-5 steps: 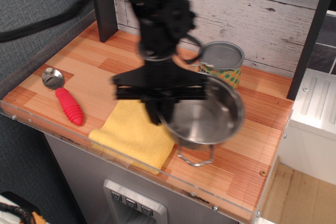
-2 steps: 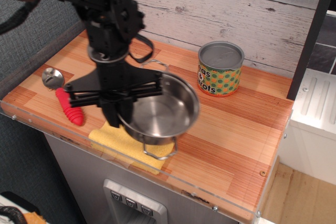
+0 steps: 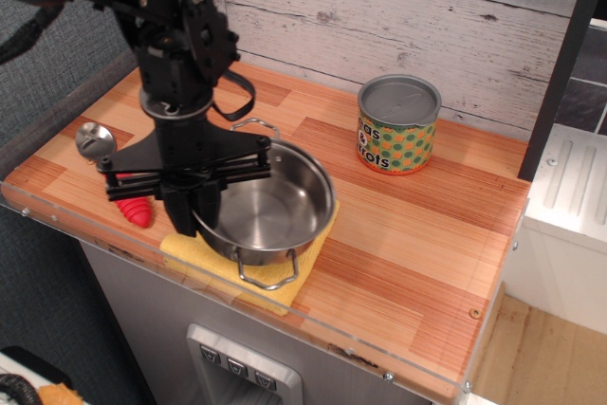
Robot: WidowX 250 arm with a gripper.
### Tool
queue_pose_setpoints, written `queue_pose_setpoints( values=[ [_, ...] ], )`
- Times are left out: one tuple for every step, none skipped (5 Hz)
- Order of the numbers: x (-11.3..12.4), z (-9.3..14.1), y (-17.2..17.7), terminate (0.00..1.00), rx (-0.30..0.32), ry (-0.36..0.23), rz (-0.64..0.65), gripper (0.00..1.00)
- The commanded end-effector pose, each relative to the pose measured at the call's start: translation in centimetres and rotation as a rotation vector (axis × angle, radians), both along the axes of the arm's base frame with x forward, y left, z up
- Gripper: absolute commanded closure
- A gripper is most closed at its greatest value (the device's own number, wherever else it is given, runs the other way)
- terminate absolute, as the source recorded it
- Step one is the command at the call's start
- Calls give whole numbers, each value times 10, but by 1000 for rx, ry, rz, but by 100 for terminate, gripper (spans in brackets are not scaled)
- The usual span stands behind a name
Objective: Place the silver pot on the yellow napkin
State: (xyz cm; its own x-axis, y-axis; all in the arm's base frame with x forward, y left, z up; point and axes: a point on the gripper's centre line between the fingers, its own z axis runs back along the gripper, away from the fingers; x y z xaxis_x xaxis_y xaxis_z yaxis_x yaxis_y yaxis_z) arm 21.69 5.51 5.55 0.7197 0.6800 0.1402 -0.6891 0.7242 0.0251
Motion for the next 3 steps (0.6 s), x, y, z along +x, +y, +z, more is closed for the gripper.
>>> queue_pose_setpoints(
  values=[
    [-4, -4, 10, 0, 14, 0, 50, 100],
    [-1, -12, 13, 0, 4, -8, 42, 100],
    [2, -17, 10, 0, -31, -29, 10, 100]
  ],
)
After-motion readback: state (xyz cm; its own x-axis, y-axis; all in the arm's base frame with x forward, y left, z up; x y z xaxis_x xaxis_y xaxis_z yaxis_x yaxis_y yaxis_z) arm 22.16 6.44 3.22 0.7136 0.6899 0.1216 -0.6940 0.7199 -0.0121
